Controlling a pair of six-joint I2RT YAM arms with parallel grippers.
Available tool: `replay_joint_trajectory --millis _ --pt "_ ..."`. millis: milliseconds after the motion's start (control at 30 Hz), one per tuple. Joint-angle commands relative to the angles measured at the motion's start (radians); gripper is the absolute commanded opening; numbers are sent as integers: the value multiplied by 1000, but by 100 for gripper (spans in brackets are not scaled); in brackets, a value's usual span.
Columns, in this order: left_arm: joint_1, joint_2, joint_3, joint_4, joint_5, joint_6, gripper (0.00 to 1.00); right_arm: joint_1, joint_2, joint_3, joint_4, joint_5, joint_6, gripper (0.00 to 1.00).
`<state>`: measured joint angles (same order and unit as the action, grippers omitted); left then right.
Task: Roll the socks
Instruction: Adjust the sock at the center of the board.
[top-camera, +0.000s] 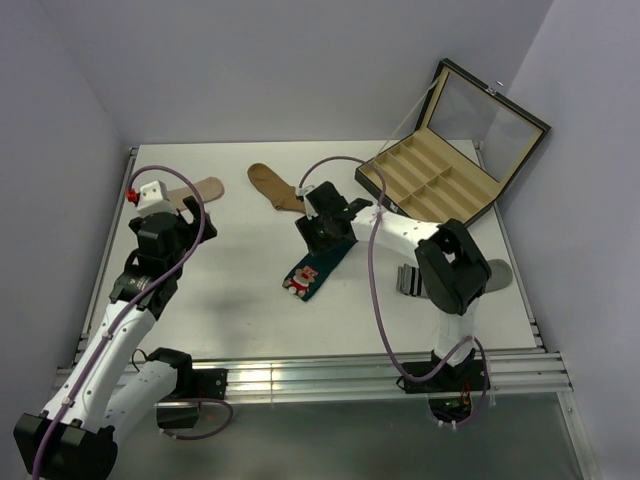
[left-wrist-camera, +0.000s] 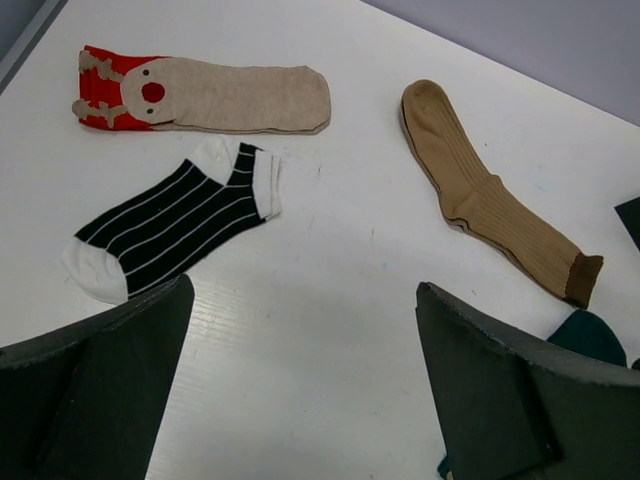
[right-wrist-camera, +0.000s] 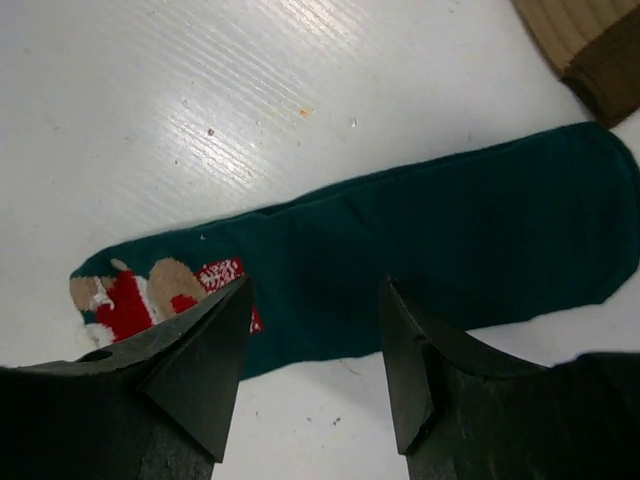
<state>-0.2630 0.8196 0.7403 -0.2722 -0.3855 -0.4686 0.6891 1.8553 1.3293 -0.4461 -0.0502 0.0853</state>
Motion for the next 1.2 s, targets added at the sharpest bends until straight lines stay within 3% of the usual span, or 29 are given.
replay_joint_trajectory --millis 0,267,500,667,833,1167 --pt "4 -14 -16 60 16 16 99 1 48 21 57 -26 -4 61" --pt "4 -23 -9 54 39 7 100 -3 194 151 -3 -7 -9 61" --pt "4 -40 4 28 34 -5 100 3 200 205 10 49 -18 61" --pt "-1 -37 7 27 50 -15 99 88 15 88 70 136 -56 63" --pt "1 -56 13 8 20 -16 99 225 -67 -42 95 243 -75 64" --pt "2 -76 4 14 -20 -22 100 377 -56 -107 101 311 -125 64"
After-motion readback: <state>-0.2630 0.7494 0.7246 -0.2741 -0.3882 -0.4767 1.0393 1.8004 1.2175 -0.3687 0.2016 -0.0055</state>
